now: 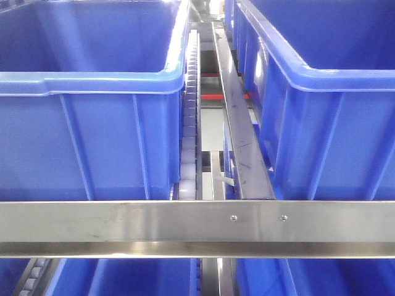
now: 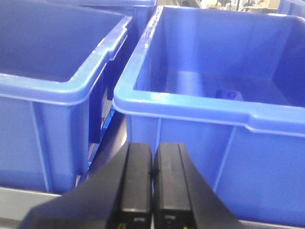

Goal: Pick and sort blue part to right shelf

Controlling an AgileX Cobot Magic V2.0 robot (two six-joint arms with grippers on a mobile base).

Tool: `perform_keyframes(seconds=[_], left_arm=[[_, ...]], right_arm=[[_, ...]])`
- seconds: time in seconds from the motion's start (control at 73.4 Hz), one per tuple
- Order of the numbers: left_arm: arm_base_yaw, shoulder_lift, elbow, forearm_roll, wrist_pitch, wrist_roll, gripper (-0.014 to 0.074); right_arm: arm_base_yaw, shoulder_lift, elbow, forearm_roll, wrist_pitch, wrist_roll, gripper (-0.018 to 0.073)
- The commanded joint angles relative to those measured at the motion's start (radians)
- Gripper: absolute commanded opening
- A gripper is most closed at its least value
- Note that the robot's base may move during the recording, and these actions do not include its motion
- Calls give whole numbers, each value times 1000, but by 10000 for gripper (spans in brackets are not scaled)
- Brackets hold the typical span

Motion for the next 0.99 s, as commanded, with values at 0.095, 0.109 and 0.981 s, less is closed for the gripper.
perform_keyframes(seconds=[0.095,0.109,0.981], left_arm=[[0,-22,24,-10,-94,0,127],[0,-22,24,-10,-94,0,127],[0,-22,24,-10,-94,0,127]], right_arm=[[1,-17,30,-1,-176,-8,38],[1,-17,30,-2,-176,-8,38],[1,-23,30,-2,-174,-8,38]])
